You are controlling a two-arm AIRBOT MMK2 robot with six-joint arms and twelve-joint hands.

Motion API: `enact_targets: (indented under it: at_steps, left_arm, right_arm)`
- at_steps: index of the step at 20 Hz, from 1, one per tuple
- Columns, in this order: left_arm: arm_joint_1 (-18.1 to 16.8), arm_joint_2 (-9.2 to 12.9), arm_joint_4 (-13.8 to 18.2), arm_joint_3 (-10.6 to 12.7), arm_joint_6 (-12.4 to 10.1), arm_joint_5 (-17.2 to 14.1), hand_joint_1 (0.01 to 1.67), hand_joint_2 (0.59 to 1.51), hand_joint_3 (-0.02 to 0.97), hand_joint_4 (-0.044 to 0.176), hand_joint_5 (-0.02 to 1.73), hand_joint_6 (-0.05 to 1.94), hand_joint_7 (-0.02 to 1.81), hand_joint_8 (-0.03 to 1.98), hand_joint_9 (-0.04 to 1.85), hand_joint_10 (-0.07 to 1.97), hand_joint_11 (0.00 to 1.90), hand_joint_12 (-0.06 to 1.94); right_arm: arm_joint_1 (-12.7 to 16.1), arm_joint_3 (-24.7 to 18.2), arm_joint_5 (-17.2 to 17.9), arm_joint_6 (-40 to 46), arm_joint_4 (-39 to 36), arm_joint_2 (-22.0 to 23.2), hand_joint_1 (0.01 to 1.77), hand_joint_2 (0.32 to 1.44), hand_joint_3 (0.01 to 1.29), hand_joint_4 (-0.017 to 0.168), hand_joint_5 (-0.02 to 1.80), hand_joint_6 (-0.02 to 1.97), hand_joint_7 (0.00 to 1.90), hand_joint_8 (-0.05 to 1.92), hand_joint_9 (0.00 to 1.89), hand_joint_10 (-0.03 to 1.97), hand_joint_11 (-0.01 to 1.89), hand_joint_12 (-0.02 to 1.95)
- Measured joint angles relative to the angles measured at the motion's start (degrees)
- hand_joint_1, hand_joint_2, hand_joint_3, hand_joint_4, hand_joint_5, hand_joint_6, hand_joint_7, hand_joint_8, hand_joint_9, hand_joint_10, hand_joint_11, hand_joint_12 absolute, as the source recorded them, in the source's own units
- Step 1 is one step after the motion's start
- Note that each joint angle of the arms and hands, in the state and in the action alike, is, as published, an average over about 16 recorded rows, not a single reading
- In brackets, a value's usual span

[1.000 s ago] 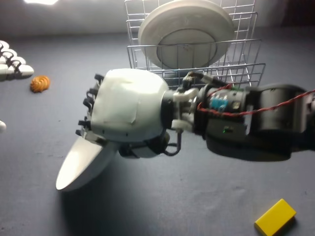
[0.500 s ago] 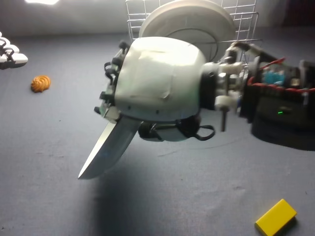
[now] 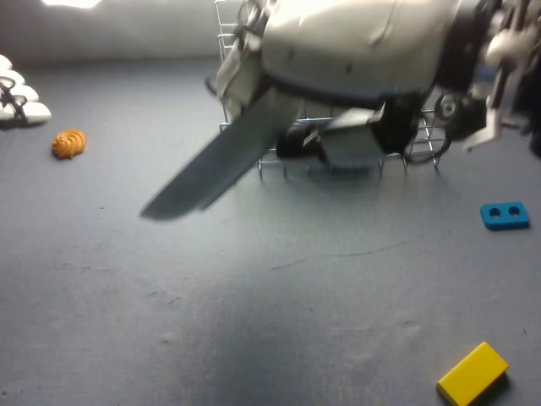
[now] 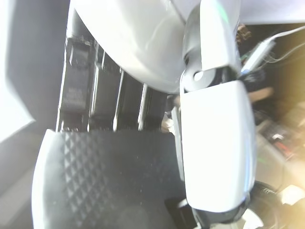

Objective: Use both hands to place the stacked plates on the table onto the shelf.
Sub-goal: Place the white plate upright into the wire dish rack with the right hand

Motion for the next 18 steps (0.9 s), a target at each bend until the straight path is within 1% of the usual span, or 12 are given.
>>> enact_targets:
  at_steps: [4, 8, 12, 15, 18]
  left_arm:
    - [-1.3, -0.2, 4.3, 0.3, 0.0, -4.9, 0.02, 1.182, 0.009, 0.0, 0.09, 0.02, 0.1, 0.0, 0.08, 0.02, 0.02, 0.13]
    - [-3.8, -0.6, 9.5, 0.5, -0.1, -10.1, 0.02, 1.181, 0.01, 0.0, 0.09, 0.02, 0.1, 0.0, 0.08, 0.02, 0.02, 0.13]
    - [-7.8, -1.1, 14.8, 0.3, -0.2, -14.3, 0.02, 1.179, 0.008, 0.0, 0.09, 0.02, 0.1, 0.0, 0.07, 0.02, 0.02, 0.13]
    - [-11.4, -1.5, 18.8, 0.0, -0.4, -16.5, 0.02, 1.177, 0.007, 0.0, 0.08, 0.02, 0.1, 0.0, 0.07, 0.02, 0.02, 0.12]
    - [-15.0, -1.7, 22.0, -0.3, -0.5, -18.2, 0.02, 1.177, 0.005, 0.0, 0.08, 0.02, 0.09, 0.0, 0.06, 0.02, 0.02, 0.09]
  right_arm:
    - [2.9, 0.5, -1.8, 4.1, 3.2, 2.0, 1.2, 0.97, 0.01, 0.009, 1.02, 0.84, 1.1, 0.85, 1.24, 0.01, 0.84, 0.76]
    - [5.5, 2.2, -4.4, 8.9, 6.8, 2.7, 1.2, 0.98, 0.01, 0.005, 1.0, 0.83, 1.09, 0.86, 1.24, 0.01, 0.84, 0.76]
    - [7.1, 4.5, -7.4, 13.2, 10.5, 2.6, 1.21, 0.98, 0.01, 0.001, 1.0, 0.82, 1.09, 0.87, 1.25, 0.02, 0.84, 0.77]
    - [8.1, 6.3, -9.7, 16.1, 13.3, 2.4, 1.21, 0.99, 0.01, -0.002, 0.99, 0.82, 1.09, 0.88, 1.25, 0.03, 0.83, 0.78]
    - [8.8, 8.0, -11.8, 18.1, 15.8, 2.0, 1.21, 0.99, 0.01, -0.004, 0.98, 0.82, 1.08, 0.89, 1.25, 0.03, 0.83, 0.79]
